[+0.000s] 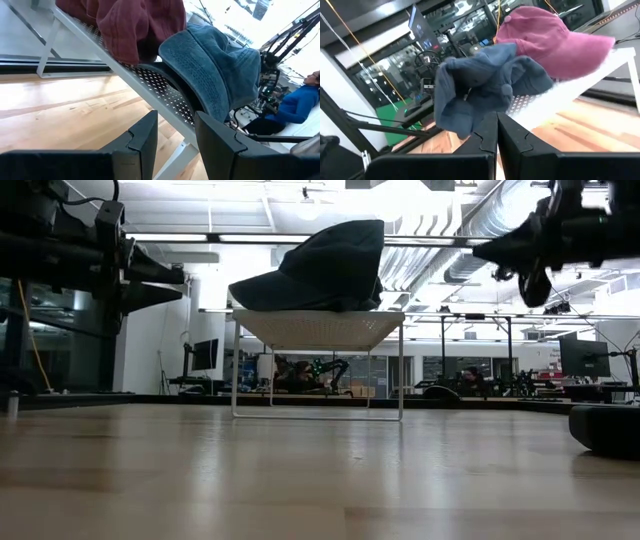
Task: Pick & Place hat
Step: Return to Home Position
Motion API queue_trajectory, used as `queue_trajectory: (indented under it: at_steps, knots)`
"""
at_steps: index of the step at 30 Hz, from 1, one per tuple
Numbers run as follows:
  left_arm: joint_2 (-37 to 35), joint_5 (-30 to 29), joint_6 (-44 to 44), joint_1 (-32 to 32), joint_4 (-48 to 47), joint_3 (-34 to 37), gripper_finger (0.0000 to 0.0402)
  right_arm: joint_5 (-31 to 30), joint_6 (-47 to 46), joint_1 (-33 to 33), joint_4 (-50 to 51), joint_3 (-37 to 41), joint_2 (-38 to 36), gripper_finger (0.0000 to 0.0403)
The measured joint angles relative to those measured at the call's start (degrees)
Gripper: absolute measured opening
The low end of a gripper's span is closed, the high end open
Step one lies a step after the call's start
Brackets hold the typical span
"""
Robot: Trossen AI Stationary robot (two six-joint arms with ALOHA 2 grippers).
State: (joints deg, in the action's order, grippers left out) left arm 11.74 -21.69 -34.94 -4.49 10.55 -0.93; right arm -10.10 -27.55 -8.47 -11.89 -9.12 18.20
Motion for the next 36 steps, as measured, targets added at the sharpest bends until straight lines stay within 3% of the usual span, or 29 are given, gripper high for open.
queue_trajectory:
  at_steps: [5,7,14,20,27,31,36]
  knots:
    - [0.00,-0.07,0.16,0.01,-0.13,0.02,0.0129,-1.23,-4.06,0.00,-5.65,8.56,-2.39,0.0000]
    - [0.00,0.02,0.00,0.00,-0.14,0.02,0.0129,-1.91,-3.73,-0.02,-2.39,7.99,-2.50,0.0000]
    - [-0.04,-2.26,-0.03,0.00,0.07,0.02,0.0129,-0.89,0.09,-2.27,-5.27,8.56,-3.86,0.0000]
    - [-0.04,-1.13,2.00,-0.02,0.02,0.02,0.0129,5.76,1.26,-5.62,-0.41,8.56,-5.97,0.0000]
    - [0.05,-4.26,15.91,-0.02,-0.01,0.02,0.0129,7.93,15.84,-5.90,1.54,8.56,-6.02,0.0000]
    - [0.05,-4.73,22.46,-0.02,-0.04,0.02,0.0121,6.49,16.39,-5.90,3.17,8.56,-6.01,0.0000]
    - [0.05,-6.70,23.05,0.00,-2.36,0.02,0.0082,6.48,16.02,-5.90,7.00,8.56,-5.91,0.0000]
